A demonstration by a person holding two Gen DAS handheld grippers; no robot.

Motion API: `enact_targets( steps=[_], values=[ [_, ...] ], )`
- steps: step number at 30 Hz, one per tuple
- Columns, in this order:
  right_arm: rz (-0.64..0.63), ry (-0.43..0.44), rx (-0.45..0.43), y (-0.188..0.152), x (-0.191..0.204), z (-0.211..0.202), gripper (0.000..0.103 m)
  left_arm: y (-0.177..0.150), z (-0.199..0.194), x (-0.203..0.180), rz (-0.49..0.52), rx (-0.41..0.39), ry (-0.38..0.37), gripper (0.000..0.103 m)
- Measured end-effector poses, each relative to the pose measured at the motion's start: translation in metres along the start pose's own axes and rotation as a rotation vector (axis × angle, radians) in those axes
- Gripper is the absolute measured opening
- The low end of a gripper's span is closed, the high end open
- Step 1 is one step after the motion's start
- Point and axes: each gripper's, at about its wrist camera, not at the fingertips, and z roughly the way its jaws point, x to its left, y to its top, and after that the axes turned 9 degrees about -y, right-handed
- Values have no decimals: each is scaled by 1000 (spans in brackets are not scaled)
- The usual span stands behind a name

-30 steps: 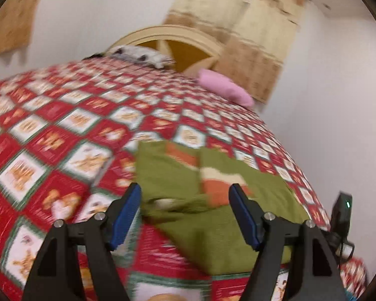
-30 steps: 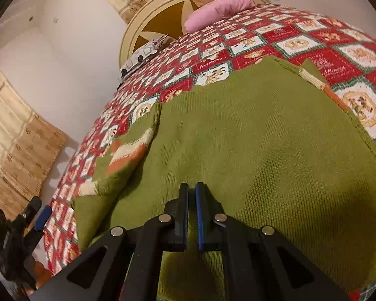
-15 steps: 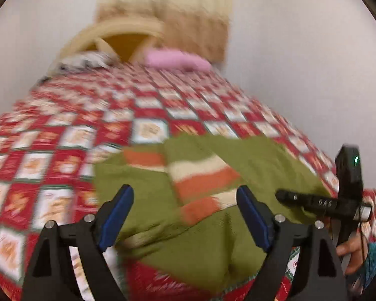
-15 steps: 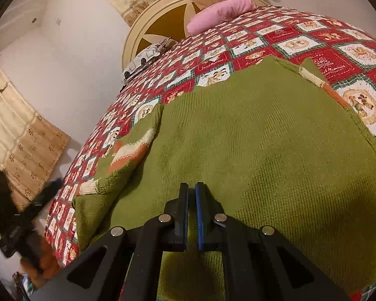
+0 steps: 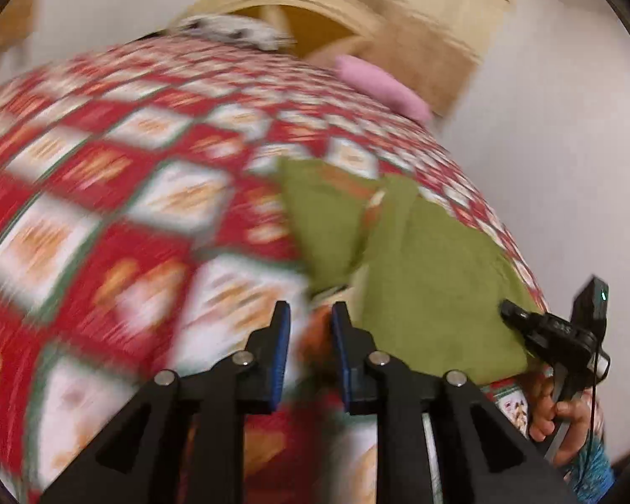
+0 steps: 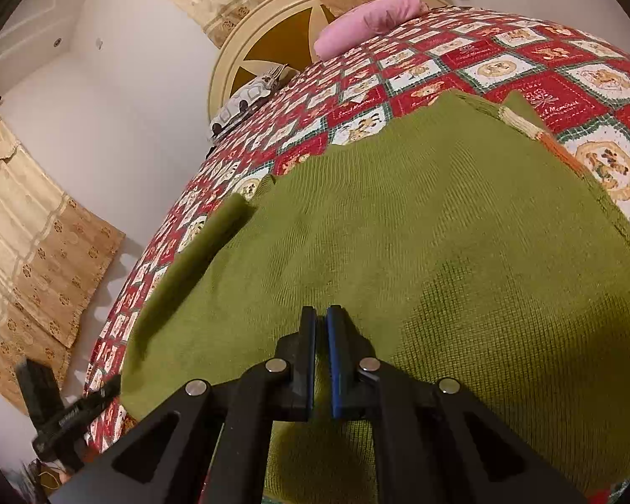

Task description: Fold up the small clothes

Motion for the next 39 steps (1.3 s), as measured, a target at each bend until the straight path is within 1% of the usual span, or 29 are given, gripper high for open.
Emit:
enact_targets(
  steps=[2,3,5,6,7,8,10,11,13,15,16,17,18,19,20,21,23,24,25,26,27,29,31,33,35,36,37,38,39],
  values=[
    [4,-5,-4,0,0,0,5,-11,-9,16,-43,13,59,21],
    [3,-6,-4,0,0,0,5,-12,-10,19,-50,20,72,21],
    [2,-8,-5,0,0,0,5,-8,-9,16,-46,6,97,26],
    [1,-10,-6,0,0,0,5,-5,-9,12,-35,-7,106,33],
    [-1,-12,-6,0,0,0,5,-1,-10,7,-22,-18,99,44],
    [-3,-16,-7,-1,1,-1,5,5,-7,0,-10,-27,78,50],
    [-7,-21,-8,-1,1,-1,5,22,5,-19,21,-40,21,67],
    [-9,-25,-9,-1,2,-1,5,34,14,-30,51,-39,-6,71],
    [-13,-30,-11,-1,3,-1,5,59,34,-45,100,-33,2,77],
    [-13,-31,-12,-1,3,-1,5,85,66,-58,142,22,8,83],
    [-12,-30,-12,-1,3,-1,5,96,87,-60,138,72,-2,83],
    [-11,-29,-12,-1,2,-1,5,102,107,-59,102,128,-7,82],
    [-9,-27,-12,-1,2,-1,5,102,121,-56,64,173,-25,77],
    [-5,-23,-11,-1,1,-1,5,98,135,-56,20,227,-65,63],
    [0,-17,-11,-1,0,-1,5,90,139,-61,-5,255,-98,57],
    [5,-12,-10,-1,0,-1,5,82,137,-71,14,254,-138,56],
    [16,2,-9,-1,-3,0,5,71,123,-94,110,221,-209,56],
    [22,7,-8,-1,-4,0,5,67,114,-103,161,189,-217,57],
    [27,12,-7,-1,-4,0,5,66,110,-108,189,163,-211,66],
    [31,16,-7,0,-5,0,5,68,110,-109,193,160,-207,73],
    [33,17,-7,-1,-5,0,5,72,114,-106,180,165,-194,84],
    [32,16,-7,-1,-5,0,5,79,128,-92,101,194,-163,85],
    [35,19,-7,-1,-5,0,5,80,139,-77,0,226,-188,85],
    [41,24,-6,-1,-6,0,5,82,144,-67,-71,215,-218,86],
    [45,27,-6,-1,-7,0,5,82,142,-70,-81,205,-221,83],
    [46,28,-5,-1,-7,0,5,82,140,-72,-72,196,-205,62],
    [46,29,-6,-1,-7,1,5,82,137,-73,-58,187,-171,19],
    [46,29,-6,-1,-7,1,5,85,134,-73,-45,186,-147,7],
    [46,28,-6,-1,-7,1,5,89,128,-69,-46,164,-140,12]
  ],
)
